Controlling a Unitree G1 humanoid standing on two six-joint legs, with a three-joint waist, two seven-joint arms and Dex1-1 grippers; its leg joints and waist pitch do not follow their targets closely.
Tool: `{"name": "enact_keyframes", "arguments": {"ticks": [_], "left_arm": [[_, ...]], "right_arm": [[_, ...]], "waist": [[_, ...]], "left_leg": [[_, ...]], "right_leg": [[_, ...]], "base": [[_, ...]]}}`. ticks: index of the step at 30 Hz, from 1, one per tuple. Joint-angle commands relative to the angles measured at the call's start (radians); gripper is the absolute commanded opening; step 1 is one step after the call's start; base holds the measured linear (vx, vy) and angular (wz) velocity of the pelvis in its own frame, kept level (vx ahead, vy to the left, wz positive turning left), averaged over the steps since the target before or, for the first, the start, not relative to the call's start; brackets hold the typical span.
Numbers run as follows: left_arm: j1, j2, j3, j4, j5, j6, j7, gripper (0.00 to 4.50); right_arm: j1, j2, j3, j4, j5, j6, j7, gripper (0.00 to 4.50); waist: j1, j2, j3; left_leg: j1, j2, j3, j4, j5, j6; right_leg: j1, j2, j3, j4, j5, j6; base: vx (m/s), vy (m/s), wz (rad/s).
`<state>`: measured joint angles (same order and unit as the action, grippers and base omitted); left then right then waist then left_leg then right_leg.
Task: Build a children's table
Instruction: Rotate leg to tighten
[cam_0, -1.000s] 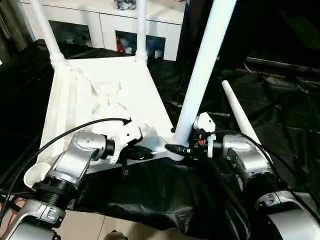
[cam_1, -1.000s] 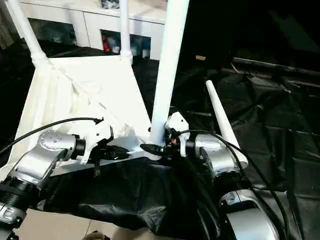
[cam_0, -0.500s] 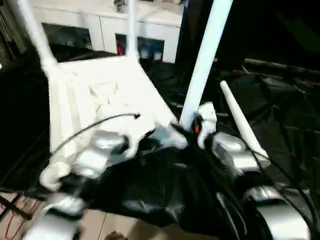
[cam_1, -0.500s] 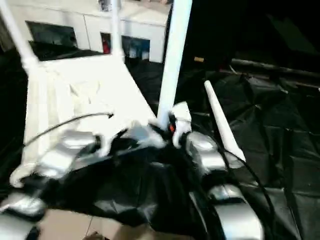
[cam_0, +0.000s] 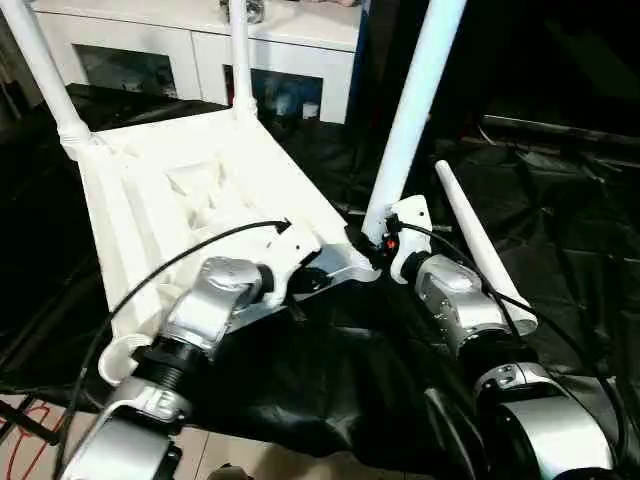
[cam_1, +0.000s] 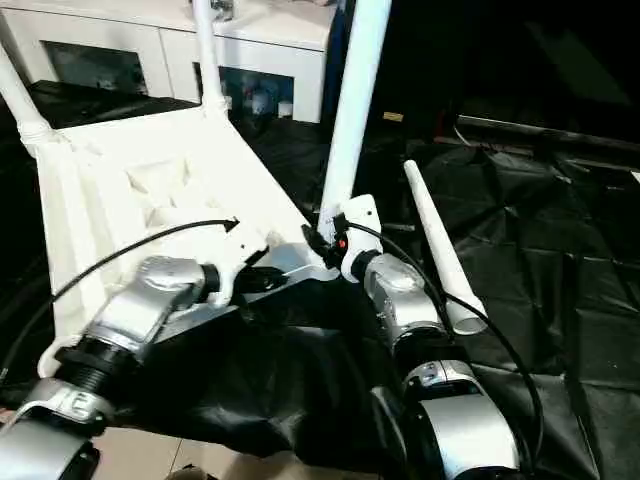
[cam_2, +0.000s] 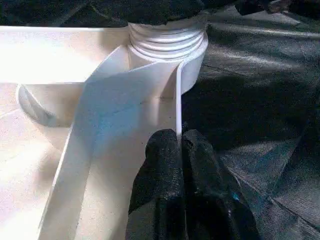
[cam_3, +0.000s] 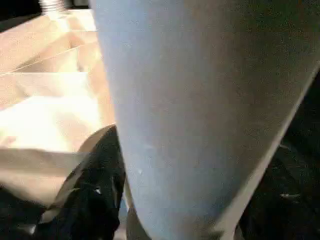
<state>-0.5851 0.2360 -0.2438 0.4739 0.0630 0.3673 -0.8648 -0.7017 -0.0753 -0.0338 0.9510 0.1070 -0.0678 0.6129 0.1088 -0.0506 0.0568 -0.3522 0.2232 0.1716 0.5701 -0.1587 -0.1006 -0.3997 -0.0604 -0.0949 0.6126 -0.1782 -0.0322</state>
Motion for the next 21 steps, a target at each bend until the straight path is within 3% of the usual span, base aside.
{"name": "enact_keyframes", "arguments": {"ticks": [1,4,10,16,17,21], "left_arm": [[0.004,0.013,-0.020,-0.072,-0.052,-0.060,-0.076,0.00],[0.011,0.030,-0.023,-0.082,-0.055,-0.061,-0.103,0.00],[0.044,0.108,-0.035,-0.126,-0.080,-0.081,-0.232,0.00],[0.060,0.153,-0.035,-0.148,-0.095,-0.080,-0.289,0.00],[0.061,0.155,-0.034,-0.149,-0.096,-0.081,-0.289,0.00],[0.070,0.167,-0.030,-0.157,-0.097,-0.082,-0.297,0.00]], "right_arm": [[0.040,-0.015,0.077,-0.030,-0.006,0.029,0.184,3.16],[0.049,-0.038,0.091,-0.047,-0.009,0.030,0.236,3.16],[0.093,-0.142,0.172,-0.114,-0.037,0.029,0.466,3.16],[0.062,-0.150,0.169,-0.056,-0.080,0.015,0.407,3.16],[0.061,-0.148,0.169,-0.053,-0.081,0.016,0.405,2.92],[0.065,-0.143,0.173,-0.073,-0.060,0.037,0.413,2.73]], "waist": [[0.001,0.006,-0.065],[0.003,0.006,-0.067],[0.008,0.003,-0.066],[0.007,0.003,-0.066],[0.006,0.003,-0.065],[0.004,0.002,-0.064]], "left_leg": [[0.004,0.013,-0.001,-0.060,-0.250,0.026],[0.003,0.016,-0.001,-0.059,-0.230,0.037],[0.004,0.017,0.003,-0.057,-0.216,0.047],[0.003,0.016,0.002,-0.058,-0.218,0.033],[0.003,0.016,0.001,-0.059,-0.221,0.031],[0.004,0.016,0.000,-0.060,-0.227,0.029]], "right_leg": [[0.050,-0.084,0.055,-0.088,-0.321,-0.135],[0.051,-0.084,0.057,-0.081,-0.276,-0.151],[0.051,-0.081,0.058,-0.077,-0.232,-0.174],[0.051,-0.084,0.057,-0.077,-0.263,-0.173],[0.051,-0.085,0.057,-0.077,-0.270,-0.172],[0.050,-0.083,0.057,-0.079,-0.287,-0.162]], "base": [[0.000,0.000,0.00],[0.000,0.000,0.00],[0.000,0.000,0.00],[0.000,0.000,0.00],[0.000,0.000,0.00],[0.000,0.000,0.00]]}}
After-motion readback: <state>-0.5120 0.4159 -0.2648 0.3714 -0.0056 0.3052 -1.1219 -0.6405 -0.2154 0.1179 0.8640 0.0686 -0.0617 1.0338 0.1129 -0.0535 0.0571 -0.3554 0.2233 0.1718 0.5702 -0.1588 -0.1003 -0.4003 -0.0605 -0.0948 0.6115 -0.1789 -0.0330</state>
